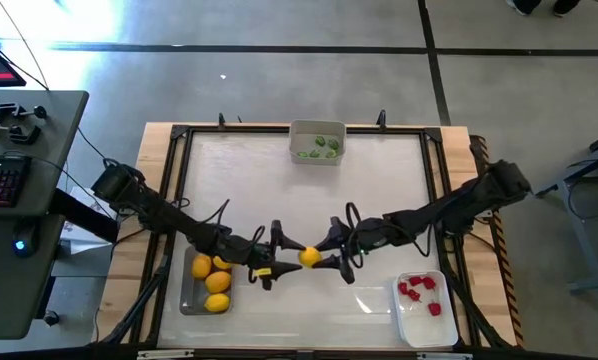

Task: Sort produce into baskets
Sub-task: Put the lemon into the black bin

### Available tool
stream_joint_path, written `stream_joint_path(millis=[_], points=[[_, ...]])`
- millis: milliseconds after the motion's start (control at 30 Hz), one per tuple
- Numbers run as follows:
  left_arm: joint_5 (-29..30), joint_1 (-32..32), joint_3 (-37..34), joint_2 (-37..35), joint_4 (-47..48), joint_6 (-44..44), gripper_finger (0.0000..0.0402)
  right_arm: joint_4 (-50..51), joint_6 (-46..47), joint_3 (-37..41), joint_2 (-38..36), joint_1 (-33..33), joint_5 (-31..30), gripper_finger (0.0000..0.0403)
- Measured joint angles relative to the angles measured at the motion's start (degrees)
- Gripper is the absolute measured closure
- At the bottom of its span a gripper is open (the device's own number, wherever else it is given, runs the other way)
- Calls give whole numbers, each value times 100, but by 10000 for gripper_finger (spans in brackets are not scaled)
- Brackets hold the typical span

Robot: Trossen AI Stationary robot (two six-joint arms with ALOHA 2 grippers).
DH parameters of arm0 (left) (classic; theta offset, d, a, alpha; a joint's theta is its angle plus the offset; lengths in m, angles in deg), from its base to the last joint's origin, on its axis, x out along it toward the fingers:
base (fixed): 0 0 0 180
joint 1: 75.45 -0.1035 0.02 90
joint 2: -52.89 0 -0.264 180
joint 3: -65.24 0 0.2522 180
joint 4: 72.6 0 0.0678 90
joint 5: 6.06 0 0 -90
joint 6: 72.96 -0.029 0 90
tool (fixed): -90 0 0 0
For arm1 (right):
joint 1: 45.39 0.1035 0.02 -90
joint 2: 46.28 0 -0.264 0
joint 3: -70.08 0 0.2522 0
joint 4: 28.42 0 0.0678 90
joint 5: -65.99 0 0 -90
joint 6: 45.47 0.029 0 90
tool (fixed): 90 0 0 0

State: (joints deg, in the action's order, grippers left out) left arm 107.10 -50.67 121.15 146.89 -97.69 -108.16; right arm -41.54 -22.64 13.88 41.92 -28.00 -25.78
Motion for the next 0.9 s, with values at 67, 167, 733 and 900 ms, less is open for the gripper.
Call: stream_joint_path(millis=[67,167,733,900], points=[[-33,0,0,0,71,6,151,-139,58,0,66,-5,136,240],[-37,0,0,0,124,98,151,-305,85,-1,149,-6,254,240],[-463,33,-4,0,48,214,165,-228,114,-2,151,-1,328,225],[-461,31,-7,0,-27,306,200,-207,111,-2,151,-2,268,216]])
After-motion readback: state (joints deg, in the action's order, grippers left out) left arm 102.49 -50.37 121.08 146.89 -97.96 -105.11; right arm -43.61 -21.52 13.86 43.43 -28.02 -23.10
